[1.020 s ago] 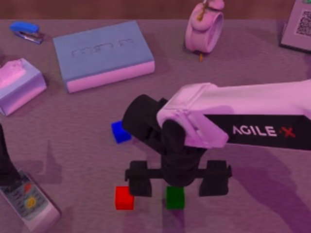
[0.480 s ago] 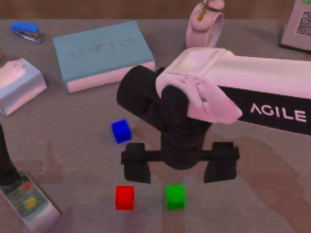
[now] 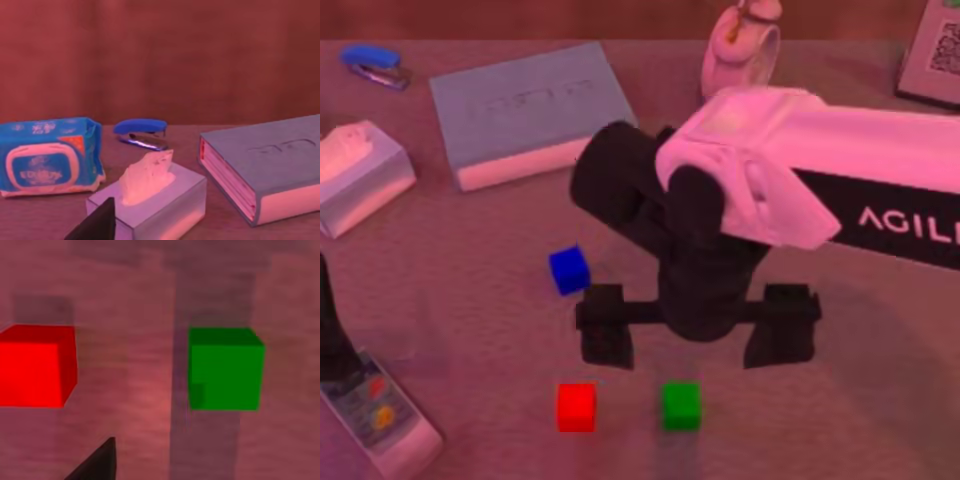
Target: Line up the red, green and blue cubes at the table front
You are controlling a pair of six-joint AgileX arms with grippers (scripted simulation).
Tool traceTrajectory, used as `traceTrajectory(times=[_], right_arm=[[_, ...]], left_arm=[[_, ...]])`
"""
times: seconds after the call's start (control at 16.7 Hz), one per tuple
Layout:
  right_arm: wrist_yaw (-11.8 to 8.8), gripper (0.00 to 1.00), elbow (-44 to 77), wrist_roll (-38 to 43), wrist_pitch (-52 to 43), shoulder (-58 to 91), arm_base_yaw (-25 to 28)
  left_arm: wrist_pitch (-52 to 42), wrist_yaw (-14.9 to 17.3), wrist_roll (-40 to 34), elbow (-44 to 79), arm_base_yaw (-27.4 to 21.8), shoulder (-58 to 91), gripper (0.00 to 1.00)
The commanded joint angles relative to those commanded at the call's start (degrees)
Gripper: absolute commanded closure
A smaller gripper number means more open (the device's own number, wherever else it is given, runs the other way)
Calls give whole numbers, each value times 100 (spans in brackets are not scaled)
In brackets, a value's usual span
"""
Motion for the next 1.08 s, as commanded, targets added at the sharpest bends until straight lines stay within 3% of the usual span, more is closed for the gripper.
traceTrajectory(times=[0.42,0.78,1.08], right_arm=[[136,0,-1701,-1046,1190,-2113,-1011],[174,0,-4156,-2503,2847,-5069,-2415],[90,0,-6237,-3719,4337,-7733,-3628]], left_arm=[[-1462,15,881,2254,-615,2520,0],[-3397,26,2008,5111,-1397,6360,0],[-4964,27,2913,7343,-2017,9176,0]])
